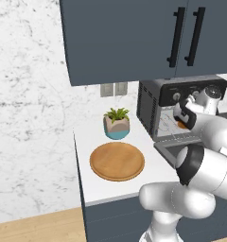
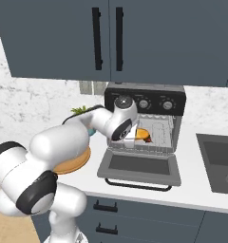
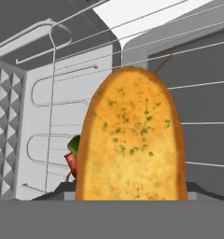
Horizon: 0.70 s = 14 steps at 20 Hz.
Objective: Pick up the kebab skewer and baguette bread, and place them inside the toaster oven. Close the toaster oven door and start by setting the timer.
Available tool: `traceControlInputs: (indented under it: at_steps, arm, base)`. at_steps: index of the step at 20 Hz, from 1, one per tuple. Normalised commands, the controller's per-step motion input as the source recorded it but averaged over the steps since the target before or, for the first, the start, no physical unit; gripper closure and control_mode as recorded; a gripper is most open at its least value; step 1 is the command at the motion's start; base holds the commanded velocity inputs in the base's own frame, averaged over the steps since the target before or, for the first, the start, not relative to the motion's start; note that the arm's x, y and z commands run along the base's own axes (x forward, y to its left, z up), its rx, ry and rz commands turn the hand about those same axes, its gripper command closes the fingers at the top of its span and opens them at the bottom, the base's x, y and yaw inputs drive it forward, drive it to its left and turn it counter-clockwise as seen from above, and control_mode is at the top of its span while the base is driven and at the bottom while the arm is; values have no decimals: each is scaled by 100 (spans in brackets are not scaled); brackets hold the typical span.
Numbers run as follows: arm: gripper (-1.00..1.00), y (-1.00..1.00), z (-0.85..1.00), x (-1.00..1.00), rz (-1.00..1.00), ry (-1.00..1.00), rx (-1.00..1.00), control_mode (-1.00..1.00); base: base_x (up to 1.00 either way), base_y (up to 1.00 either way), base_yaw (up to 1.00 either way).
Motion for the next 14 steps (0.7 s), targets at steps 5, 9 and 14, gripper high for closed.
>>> traceControlInputs:
  at_steps: [5, 9, 14]
  arm:
    - [100, 0, -20, 25, 0, 0, 0, -100]
    - [100, 0, -3, 23, 0, 0, 0, -100]
    - [-100, 0, 0, 24, 0, 0, 0, -100]
  base:
    - [0, 0, 0]
    - [0, 0, 0]
    - [0, 0, 0]
